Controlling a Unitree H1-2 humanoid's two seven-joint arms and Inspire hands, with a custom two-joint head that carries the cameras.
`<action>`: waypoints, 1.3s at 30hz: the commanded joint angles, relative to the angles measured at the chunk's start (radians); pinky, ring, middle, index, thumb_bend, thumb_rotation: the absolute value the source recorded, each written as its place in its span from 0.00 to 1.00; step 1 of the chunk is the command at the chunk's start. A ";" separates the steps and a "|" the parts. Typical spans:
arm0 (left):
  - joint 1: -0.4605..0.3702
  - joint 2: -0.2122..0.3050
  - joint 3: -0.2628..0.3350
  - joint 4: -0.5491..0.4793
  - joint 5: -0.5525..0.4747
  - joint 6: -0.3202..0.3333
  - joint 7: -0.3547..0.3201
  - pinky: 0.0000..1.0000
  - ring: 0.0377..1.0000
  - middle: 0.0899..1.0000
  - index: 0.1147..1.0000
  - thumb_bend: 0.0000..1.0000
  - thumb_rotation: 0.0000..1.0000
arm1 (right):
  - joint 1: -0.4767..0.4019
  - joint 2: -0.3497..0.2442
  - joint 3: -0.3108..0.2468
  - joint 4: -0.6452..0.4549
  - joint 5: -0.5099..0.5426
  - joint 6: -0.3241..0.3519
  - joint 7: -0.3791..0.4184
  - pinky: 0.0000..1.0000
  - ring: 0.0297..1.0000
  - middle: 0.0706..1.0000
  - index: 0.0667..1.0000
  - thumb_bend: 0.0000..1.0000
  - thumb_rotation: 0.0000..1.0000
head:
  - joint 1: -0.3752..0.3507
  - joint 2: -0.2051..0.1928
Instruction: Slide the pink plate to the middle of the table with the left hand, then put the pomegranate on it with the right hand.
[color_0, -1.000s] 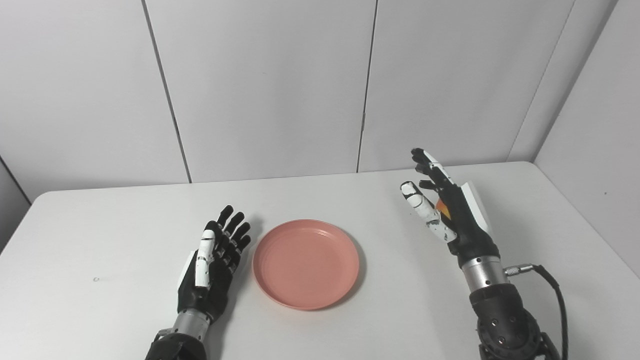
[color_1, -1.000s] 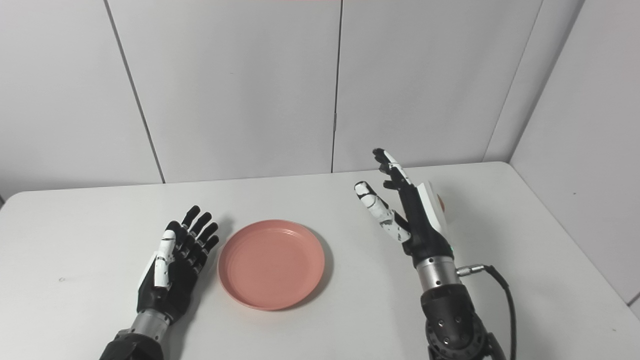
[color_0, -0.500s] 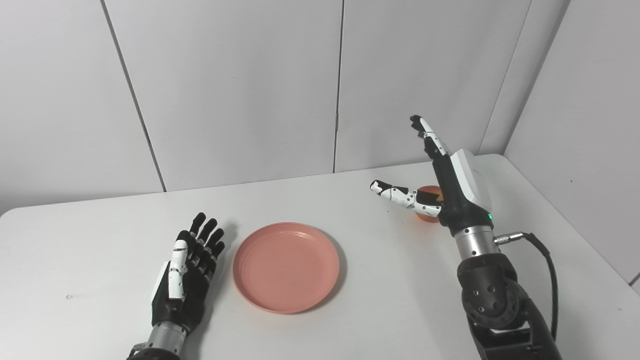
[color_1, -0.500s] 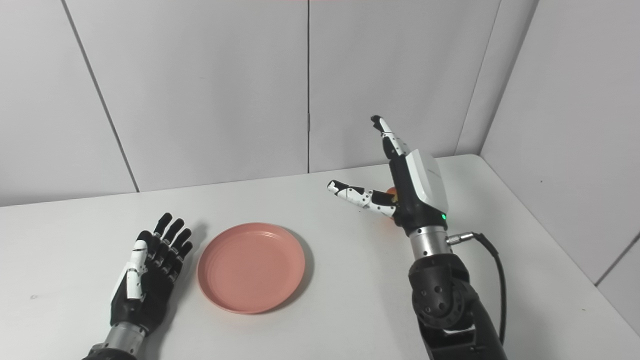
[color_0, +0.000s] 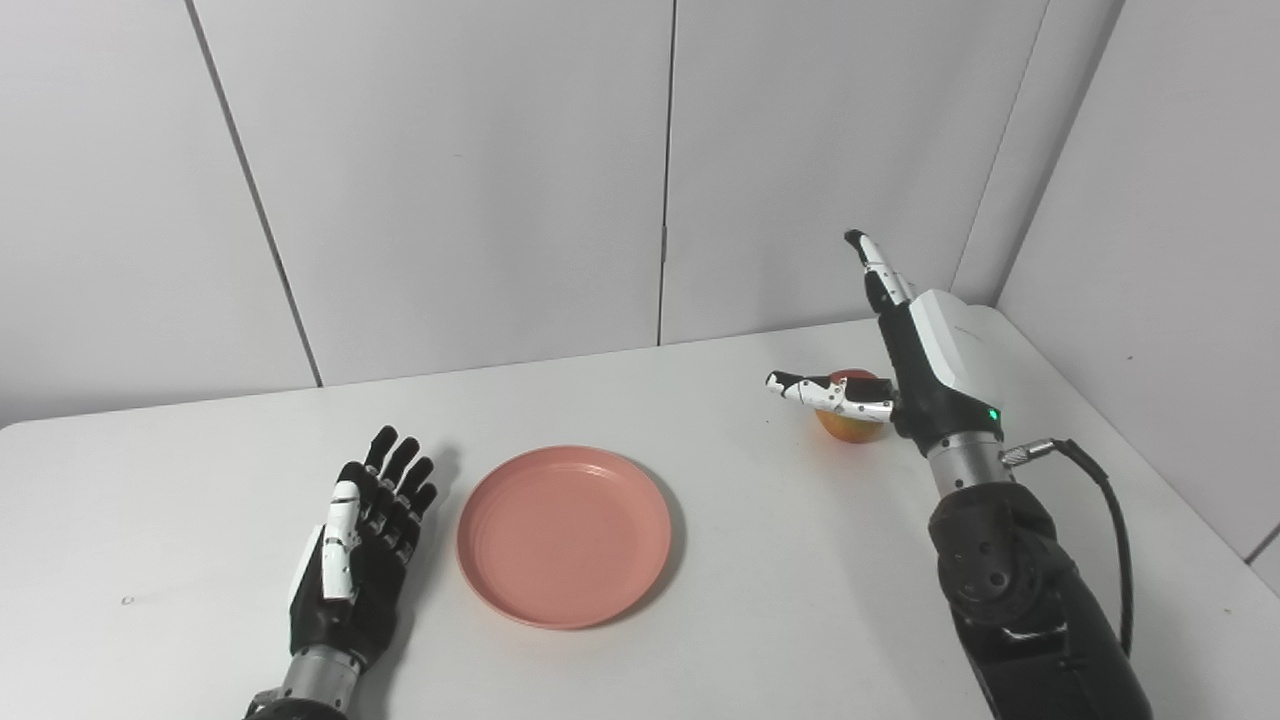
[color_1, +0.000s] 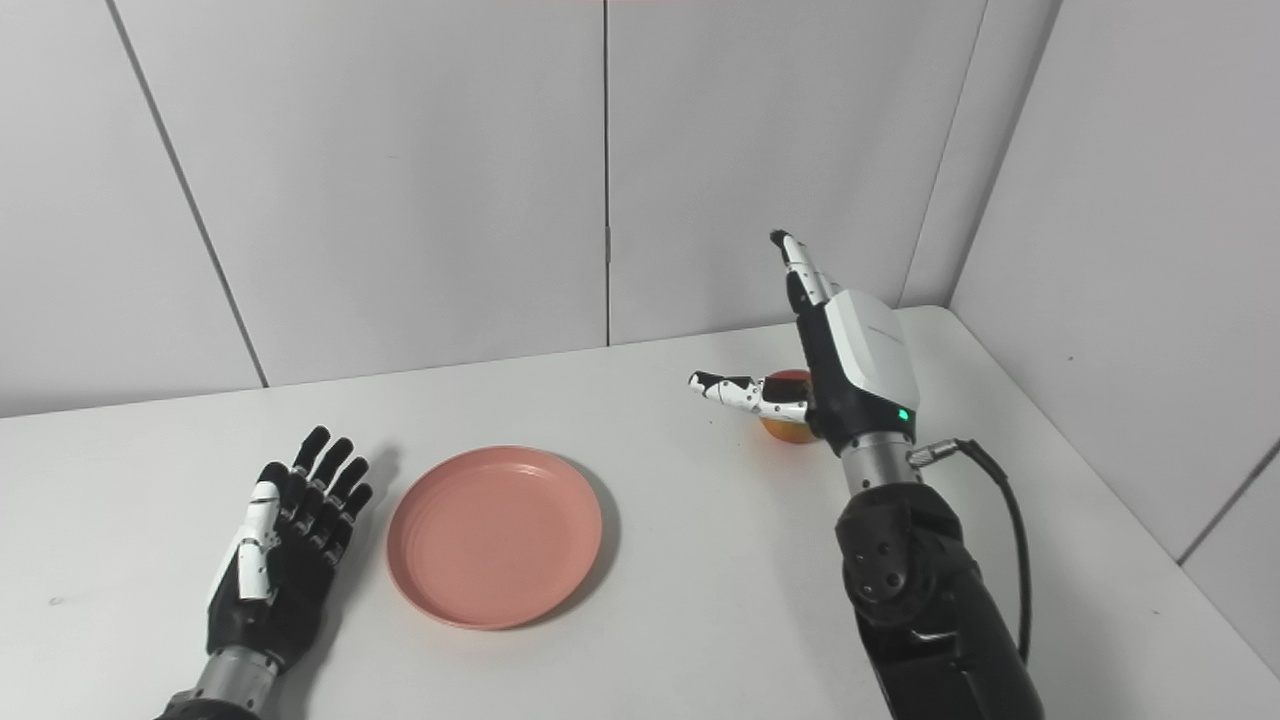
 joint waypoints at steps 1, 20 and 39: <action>0.019 0.014 0.005 0.032 0.002 0.009 -0.003 1.00 0.97 0.98 0.97 0.36 1.00 | -0.046 -0.031 -0.014 -0.003 -0.015 0.025 0.006 0.80 0.91 0.96 0.96 0.97 0.41 | 0.001 0.001; 0.022 0.018 0.003 0.014 -0.001 0.025 -0.004 1.00 0.97 0.98 0.97 0.37 1.00 | -0.101 -0.125 0.007 0.172 -0.007 0.058 0.076 0.80 0.90 0.95 0.97 1.00 0.50 | 0.007 0.025; 0.022 0.016 0.001 0.003 -0.004 0.030 -0.002 1.00 0.97 0.98 0.97 0.38 1.00 | -0.147 -0.151 0.031 0.318 0.103 0.044 0.118 0.83 0.92 0.95 0.97 1.00 0.45 | 0.011 0.049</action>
